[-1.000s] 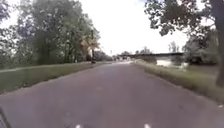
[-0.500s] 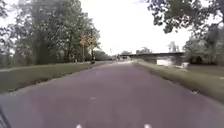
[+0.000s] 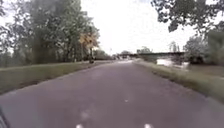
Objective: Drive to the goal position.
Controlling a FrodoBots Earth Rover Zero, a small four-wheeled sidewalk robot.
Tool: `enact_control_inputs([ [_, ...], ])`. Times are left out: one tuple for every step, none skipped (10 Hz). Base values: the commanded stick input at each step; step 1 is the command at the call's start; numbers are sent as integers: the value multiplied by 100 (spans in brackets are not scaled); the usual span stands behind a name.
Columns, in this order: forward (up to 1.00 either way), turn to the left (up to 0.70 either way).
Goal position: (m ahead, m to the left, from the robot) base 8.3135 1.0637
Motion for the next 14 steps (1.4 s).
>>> enact_control_inputs([
  [100, 0],
  [100, 0],
  [100, 0],
  [100, 0],
  [100, 0],
  [100, 0],
  [100, 0],
  [100, 0],
  [100, 0],
  [100, 0],
  [100, 0],
  [100, 0],
  [100, 0],
  [100, 0],
])
